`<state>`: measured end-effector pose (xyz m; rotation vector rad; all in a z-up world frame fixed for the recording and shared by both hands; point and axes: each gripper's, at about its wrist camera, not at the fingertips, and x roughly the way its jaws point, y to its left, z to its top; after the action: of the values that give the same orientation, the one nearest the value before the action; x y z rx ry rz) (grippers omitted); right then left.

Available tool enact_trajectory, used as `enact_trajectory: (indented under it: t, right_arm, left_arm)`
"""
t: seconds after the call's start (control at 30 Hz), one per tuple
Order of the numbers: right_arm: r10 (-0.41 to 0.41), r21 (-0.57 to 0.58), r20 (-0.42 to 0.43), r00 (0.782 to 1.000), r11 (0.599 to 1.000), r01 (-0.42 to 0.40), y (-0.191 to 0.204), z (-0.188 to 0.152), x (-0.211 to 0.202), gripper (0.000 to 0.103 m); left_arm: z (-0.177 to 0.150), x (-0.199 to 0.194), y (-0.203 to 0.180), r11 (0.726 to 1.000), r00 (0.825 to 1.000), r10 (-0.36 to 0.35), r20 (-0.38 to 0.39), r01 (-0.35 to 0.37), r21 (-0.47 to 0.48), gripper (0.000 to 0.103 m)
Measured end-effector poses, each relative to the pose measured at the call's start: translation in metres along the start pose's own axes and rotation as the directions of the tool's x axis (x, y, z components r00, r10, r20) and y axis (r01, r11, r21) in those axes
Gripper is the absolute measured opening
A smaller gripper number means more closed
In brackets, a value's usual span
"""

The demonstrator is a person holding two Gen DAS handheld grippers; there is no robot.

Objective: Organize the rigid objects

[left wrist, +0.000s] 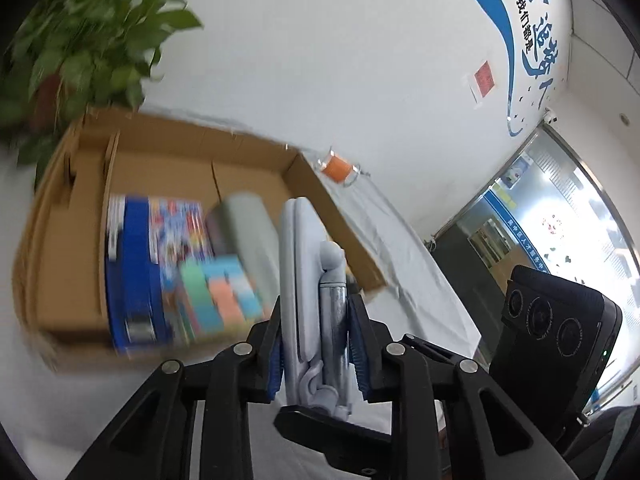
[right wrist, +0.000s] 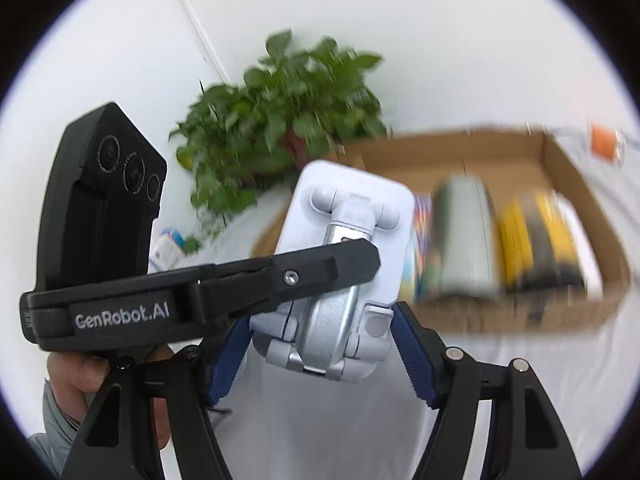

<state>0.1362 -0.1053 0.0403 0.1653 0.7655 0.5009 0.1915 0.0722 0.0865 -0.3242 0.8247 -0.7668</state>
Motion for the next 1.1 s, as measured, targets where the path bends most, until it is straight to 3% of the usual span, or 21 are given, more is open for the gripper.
enact_trajectory:
  t: [0.1, 0.27, 0.5, 0.53, 0.6, 0.7, 0.77, 0.83, 0.9, 0.93, 1.03, 1.07, 1.1]
  right_arm:
    - [0.002, -0.018, 0.003, 1.0, 1.0, -0.002, -0.006, 0.038, 0.021, 0.069]
    - [0.013, 0.022, -0.119, 0.993, 1.0, -0.01, -0.029, 0.082, 0.077, 0.069]
    - [-0.035, 0.065, -0.26, 0.965, 0.996, 0.054, -0.051, 0.078, 0.112, 0.068]
    - [-0.048, 0.063, -0.264, 0.963, 0.996, 0.067, -0.052, 0.077, 0.114, 0.068]
    - [-0.087, 0.035, -0.27, 0.959, 0.994, 0.1, -0.048, 0.077, 0.113, 0.068]
    - [-0.096, -0.006, -0.236, 0.967, 0.995, 0.097, -0.038, 0.075, 0.098, 0.069]
    - [-0.111, -0.034, -0.206, 0.972, 0.994, 0.107, -0.034, 0.075, 0.087, 0.069]
    - [-0.144, -0.064, -0.171, 0.975, 0.989, 0.135, -0.031, 0.073, 0.078, 0.07]
    - [-0.151, -0.064, -0.174, 0.973, 0.988, 0.142, -0.035, 0.075, 0.082, 0.07]
    - [-0.15, -0.056, -0.18, 0.972, 0.988, 0.142, -0.039, 0.074, 0.084, 0.07]
    - [-0.152, -0.035, -0.165, 0.975, 0.988, 0.148, -0.047, 0.074, 0.08, 0.07]
    - [-0.154, -0.028, -0.161, 0.975, 0.988, 0.151, -0.049, 0.075, 0.082, 0.07]
    - [-0.153, -0.019, -0.162, 0.975, 0.988, 0.152, -0.052, 0.076, 0.084, 0.07]
  left_arm:
    - [0.042, 0.01, 0.018, 1.0, 1.0, 0.013, -0.003, -0.013, -0.01, 0.026]
    - [0.081, 0.043, 0.07, 0.991, 0.999, -0.008, -0.054, 0.001, -0.13, 0.025]
    - [0.081, 0.094, 0.121, 0.968, 0.988, -0.058, -0.144, 0.02, -0.251, 0.028]
    - [0.08, 0.1, 0.125, 0.967, 0.986, -0.047, -0.159, 0.005, -0.253, 0.029]
    - [0.076, 0.1, 0.127, 0.968, 0.984, 0.004, -0.179, -0.049, -0.248, 0.044]
    - [0.074, 0.079, 0.121, 0.972, 0.988, 0.058, -0.145, -0.089, -0.218, 0.046]
    - [0.074, 0.053, 0.107, 0.976, 0.986, 0.145, -0.083, -0.156, -0.149, 0.046]
    - [0.072, 0.022, 0.087, 0.973, 0.976, 0.22, -0.01, -0.22, -0.073, 0.047]
    - [0.064, -0.011, 0.068, 0.956, 0.954, 0.293, 0.065, -0.292, -0.031, 0.063]
    - [0.059, -0.027, 0.059, 0.948, 0.943, 0.317, 0.099, -0.317, -0.02, 0.066]
    - [0.045, -0.075, 0.042, 0.928, 0.912, 0.367, 0.183, -0.374, -0.001, 0.068]
    - [0.041, -0.087, 0.039, 0.917, 0.898, 0.391, 0.202, -0.399, 0.0, 0.071]
    - [0.033, -0.101, 0.036, 0.895, 0.87, 0.435, 0.231, -0.447, 0.0, 0.075]
